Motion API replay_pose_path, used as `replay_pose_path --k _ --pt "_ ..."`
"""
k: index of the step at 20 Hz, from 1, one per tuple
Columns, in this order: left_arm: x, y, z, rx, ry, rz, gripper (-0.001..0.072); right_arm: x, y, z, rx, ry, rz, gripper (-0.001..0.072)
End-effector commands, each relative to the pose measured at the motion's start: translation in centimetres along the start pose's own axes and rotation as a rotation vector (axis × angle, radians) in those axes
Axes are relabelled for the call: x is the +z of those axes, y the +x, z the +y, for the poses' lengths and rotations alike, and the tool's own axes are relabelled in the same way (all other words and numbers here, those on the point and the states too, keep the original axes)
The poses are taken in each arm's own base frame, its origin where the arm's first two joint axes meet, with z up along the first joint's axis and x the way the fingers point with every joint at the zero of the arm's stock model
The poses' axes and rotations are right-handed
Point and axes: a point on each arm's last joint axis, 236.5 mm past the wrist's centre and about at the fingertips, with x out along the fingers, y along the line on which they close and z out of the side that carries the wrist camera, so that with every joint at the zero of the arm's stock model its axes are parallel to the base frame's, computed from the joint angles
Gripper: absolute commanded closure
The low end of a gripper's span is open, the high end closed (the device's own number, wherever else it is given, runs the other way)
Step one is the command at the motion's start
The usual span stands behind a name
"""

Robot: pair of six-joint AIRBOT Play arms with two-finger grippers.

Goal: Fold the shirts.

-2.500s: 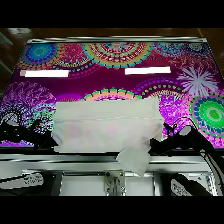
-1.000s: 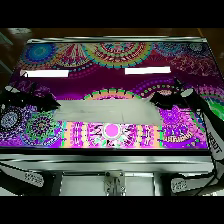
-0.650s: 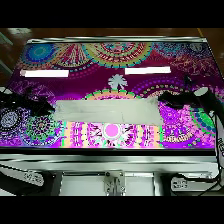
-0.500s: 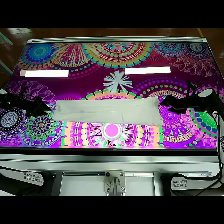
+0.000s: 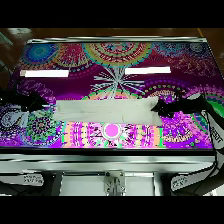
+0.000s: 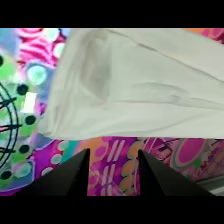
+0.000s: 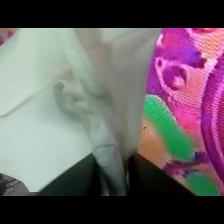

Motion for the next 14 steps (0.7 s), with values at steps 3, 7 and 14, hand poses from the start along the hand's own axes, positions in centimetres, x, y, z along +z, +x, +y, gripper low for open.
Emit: replay_pose_path --k 3,7,14 --pt "1.3 1.4 -7.1 -0.156 0.108 -0.065 0.0550 0.1 -1.2 3.6 0.098 -0.068 -0.025 0.0614" --pt "-0.2 7.1 -12.6 -0.162 0.224 -0.019 0.0648 -0.4 -7.1 8.4 0.140 -0.151 -0.112 0.0653" --pt "-8.1 18.9 -23.9 -0.220 0.419 0.067 0.0654 -6.2 -15.5 14.6 0.168 -0.203 -0.156 0.0654"
